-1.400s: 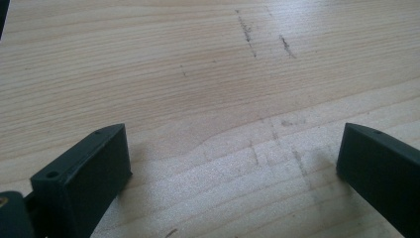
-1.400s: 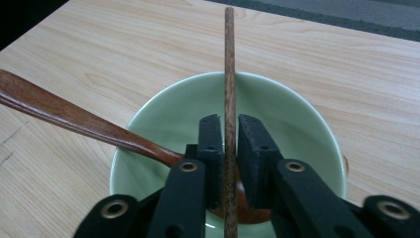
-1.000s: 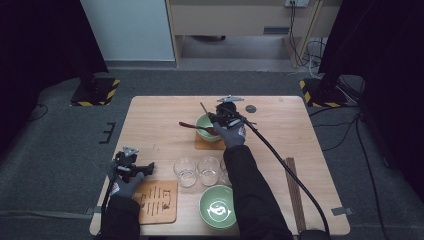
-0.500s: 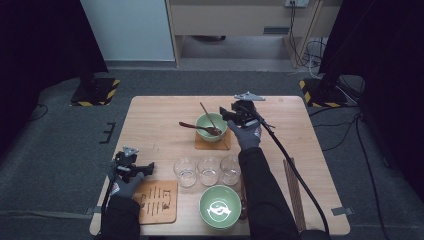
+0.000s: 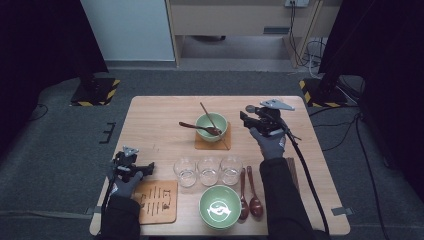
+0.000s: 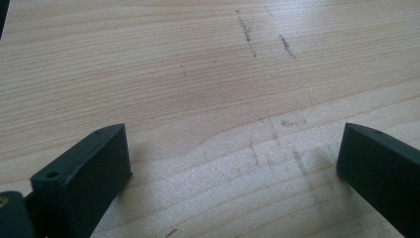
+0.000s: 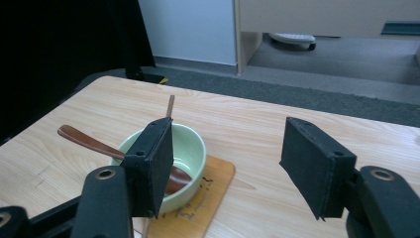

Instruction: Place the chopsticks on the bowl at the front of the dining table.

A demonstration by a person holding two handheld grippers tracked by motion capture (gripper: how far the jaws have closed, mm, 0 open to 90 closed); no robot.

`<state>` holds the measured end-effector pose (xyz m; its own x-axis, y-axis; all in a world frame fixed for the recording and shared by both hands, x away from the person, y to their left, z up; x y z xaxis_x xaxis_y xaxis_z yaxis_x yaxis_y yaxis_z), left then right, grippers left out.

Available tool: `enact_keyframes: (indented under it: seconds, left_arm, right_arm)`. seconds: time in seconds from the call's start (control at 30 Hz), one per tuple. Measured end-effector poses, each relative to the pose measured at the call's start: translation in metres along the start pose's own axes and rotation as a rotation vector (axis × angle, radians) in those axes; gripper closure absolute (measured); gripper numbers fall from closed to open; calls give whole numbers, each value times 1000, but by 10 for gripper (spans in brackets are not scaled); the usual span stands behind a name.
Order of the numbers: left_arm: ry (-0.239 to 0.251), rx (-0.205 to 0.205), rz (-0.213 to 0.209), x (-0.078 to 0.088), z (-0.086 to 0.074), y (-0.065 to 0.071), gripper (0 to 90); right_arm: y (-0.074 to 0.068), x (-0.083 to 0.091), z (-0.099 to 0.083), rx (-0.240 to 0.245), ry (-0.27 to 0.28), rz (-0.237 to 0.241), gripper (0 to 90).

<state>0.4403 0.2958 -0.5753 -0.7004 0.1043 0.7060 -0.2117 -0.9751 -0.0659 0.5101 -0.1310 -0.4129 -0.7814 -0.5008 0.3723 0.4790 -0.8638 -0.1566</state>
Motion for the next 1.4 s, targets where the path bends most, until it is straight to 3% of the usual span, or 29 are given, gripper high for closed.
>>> enact_keyframes:
  seconds: [0.7, 1.07, 1.4]
  left_arm:
    - [0, 0, 0, 0, 0, 0, 0]
    - [1, 1, 1, 0, 0, 0, 0]
    - [1, 2, 2, 0, 0, 0, 0]
  right_arm:
    - [34, 77, -44, -9, 8, -63, 248]
    - [44, 90, -83, -14, -62, -95, 276]
    - [48, 91, -117, -33, -137, -107, 299]
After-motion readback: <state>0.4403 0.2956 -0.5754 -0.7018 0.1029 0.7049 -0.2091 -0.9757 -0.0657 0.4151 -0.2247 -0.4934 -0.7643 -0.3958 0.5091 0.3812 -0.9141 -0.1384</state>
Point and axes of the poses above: each handheld gripper's, and its own axes: x roughly backward along the jaws, z roughly out of its top, y roughly to its right, the point moved 5 cm from there along -x, roughly forward along the jaws, and after that the axes turned 4 degrees about z, right-handed, at the moved point
